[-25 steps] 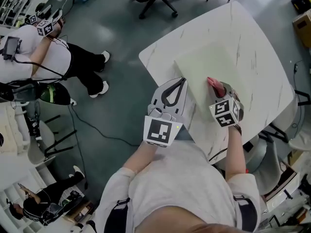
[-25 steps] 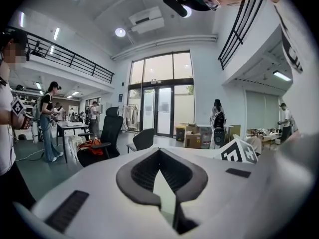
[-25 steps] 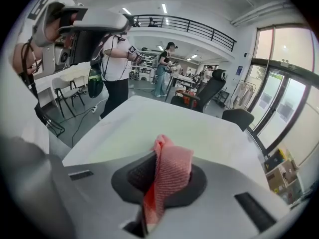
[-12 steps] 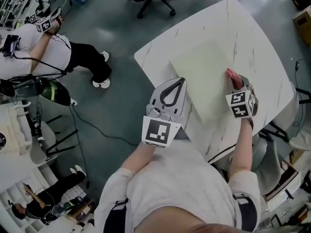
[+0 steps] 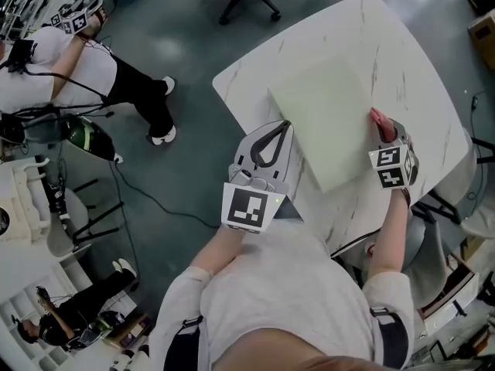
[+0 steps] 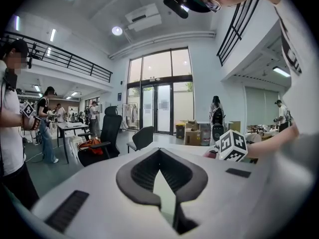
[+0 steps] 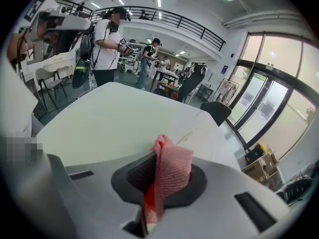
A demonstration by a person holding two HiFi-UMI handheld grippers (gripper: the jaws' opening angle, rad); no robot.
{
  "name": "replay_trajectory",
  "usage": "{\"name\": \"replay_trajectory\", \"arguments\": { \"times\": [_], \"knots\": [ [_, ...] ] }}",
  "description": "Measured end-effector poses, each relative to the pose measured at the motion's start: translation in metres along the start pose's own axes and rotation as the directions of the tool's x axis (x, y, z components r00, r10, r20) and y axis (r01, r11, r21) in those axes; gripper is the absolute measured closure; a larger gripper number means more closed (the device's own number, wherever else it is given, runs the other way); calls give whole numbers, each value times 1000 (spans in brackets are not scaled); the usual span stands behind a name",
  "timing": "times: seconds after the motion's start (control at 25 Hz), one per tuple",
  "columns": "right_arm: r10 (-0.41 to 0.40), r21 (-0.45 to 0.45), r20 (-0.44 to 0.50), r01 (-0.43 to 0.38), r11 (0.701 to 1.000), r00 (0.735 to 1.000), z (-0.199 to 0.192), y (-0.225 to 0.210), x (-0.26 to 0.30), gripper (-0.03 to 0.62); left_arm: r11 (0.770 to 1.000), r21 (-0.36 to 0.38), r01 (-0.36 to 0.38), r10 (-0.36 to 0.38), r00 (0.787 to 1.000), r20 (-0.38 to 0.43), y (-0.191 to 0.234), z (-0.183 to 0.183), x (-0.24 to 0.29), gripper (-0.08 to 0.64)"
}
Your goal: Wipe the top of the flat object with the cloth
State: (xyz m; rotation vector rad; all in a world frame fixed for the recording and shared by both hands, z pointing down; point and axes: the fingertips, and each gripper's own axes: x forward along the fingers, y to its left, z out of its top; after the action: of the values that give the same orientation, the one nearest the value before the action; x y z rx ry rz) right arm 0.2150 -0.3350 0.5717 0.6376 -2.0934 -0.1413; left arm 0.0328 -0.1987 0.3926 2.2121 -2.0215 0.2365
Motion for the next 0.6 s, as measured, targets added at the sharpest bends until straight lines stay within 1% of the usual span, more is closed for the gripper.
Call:
{"name": "replay_trajectory", "arguments": {
  "times": [0.32, 0.6],
  "knots": [
    [-9, 27, -28, 9, 1000, 1000, -35, 8, -26, 558, 1000, 15, 24, -24, 1000, 12, -10, 3, -5, 546],
    [-14, 2, -30, 14, 1000, 999, -38, 14, -30, 558, 1000, 10, 21, -21, 1000, 20, -13, 4, -8, 545]
  ]
}}
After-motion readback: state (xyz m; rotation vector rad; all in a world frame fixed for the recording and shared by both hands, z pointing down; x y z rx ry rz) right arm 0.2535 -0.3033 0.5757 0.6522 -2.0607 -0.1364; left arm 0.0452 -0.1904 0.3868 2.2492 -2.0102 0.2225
